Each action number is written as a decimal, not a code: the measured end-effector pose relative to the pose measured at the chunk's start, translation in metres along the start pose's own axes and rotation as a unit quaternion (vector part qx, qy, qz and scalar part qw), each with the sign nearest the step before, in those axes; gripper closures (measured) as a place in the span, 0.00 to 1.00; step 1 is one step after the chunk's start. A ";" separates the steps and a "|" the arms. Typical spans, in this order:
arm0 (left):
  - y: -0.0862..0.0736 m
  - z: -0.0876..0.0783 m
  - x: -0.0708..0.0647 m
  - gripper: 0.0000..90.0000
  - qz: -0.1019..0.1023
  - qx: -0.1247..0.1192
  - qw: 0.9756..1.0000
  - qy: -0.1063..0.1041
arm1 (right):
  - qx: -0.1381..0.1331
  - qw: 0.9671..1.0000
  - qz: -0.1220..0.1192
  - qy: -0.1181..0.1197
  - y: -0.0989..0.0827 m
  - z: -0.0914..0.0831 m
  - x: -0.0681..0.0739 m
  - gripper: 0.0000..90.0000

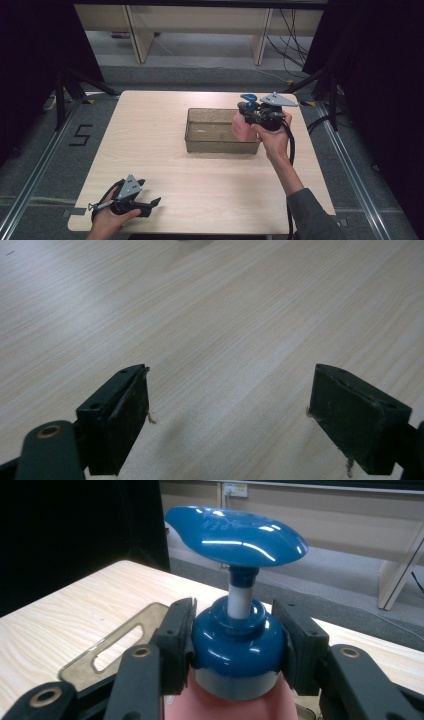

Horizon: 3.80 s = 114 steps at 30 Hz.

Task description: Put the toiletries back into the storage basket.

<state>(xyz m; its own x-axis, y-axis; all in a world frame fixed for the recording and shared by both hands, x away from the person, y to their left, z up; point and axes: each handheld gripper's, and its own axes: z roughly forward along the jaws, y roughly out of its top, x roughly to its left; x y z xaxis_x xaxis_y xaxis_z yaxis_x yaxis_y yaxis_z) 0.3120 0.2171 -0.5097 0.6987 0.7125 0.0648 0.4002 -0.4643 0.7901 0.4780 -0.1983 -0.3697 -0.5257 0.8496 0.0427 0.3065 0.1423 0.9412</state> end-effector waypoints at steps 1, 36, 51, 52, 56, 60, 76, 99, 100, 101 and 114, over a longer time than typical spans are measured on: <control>0.000 0.001 -0.001 0.18 -0.010 -0.005 1.000 -0.004 | -0.001 1.000 -0.007 -0.005 -0.001 0.001 -0.001 0.60; 0.000 -0.002 -0.001 0.18 -0.004 0.002 1.000 0.003 | 0.035 0.999 0.020 -0.035 -0.043 0.031 -0.014 0.60; 0.000 0.000 -0.001 0.18 -0.010 -0.012 1.000 0.001 | 0.043 0.998 0.023 -0.038 -0.057 0.028 -0.012 0.60; 0.000 0.000 -0.002 0.18 -0.013 -0.013 1.000 0.002 | 0.035 0.999 0.019 -0.037 -0.058 0.029 -0.014 0.60; 0.001 -0.001 0.002 0.18 0.009 -0.004 1.000 0.003 | 0.043 0.998 0.028 -0.038 -0.061 0.030 -0.015 0.60; 0.000 -0.001 -0.001 0.17 -0.006 -0.008 1.000 0.002 | 0.041 0.998 0.021 -0.042 -0.062 0.030 -0.016 0.60; 0.000 -0.001 -0.001 0.17 -0.009 -0.007 1.000 0.004 | 0.044 0.998 0.003 -0.051 -0.063 0.030 -0.013 0.60; 0.001 -0.001 -0.003 0.17 -0.016 -0.019 1.000 -0.003 | 0.027 0.997 0.063 -0.033 -0.057 0.011 -0.021 0.27; 0.001 -0.002 -0.001 0.17 -0.004 -0.011 1.000 -0.003 | 0.030 0.997 0.070 -0.033 -0.056 0.009 -0.020 0.27; 0.001 -0.001 -0.003 0.17 -0.017 -0.022 1.000 -0.004 | 0.028 0.996 0.074 -0.033 -0.056 0.008 -0.020 0.27; 0.001 -0.001 -0.003 0.17 -0.017 -0.024 1.000 -0.004 | 0.024 0.997 0.069 -0.020 -0.056 -0.001 -0.015 0.27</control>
<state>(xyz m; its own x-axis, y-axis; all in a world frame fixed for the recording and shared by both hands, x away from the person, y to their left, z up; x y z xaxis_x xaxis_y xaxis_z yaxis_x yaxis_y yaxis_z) 0.3096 0.2154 -0.5087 0.6899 0.7231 0.0336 0.3944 -0.4145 0.8201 0.4678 -0.2194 -0.4227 -0.4433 0.8825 0.1570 0.4118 0.0449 0.9102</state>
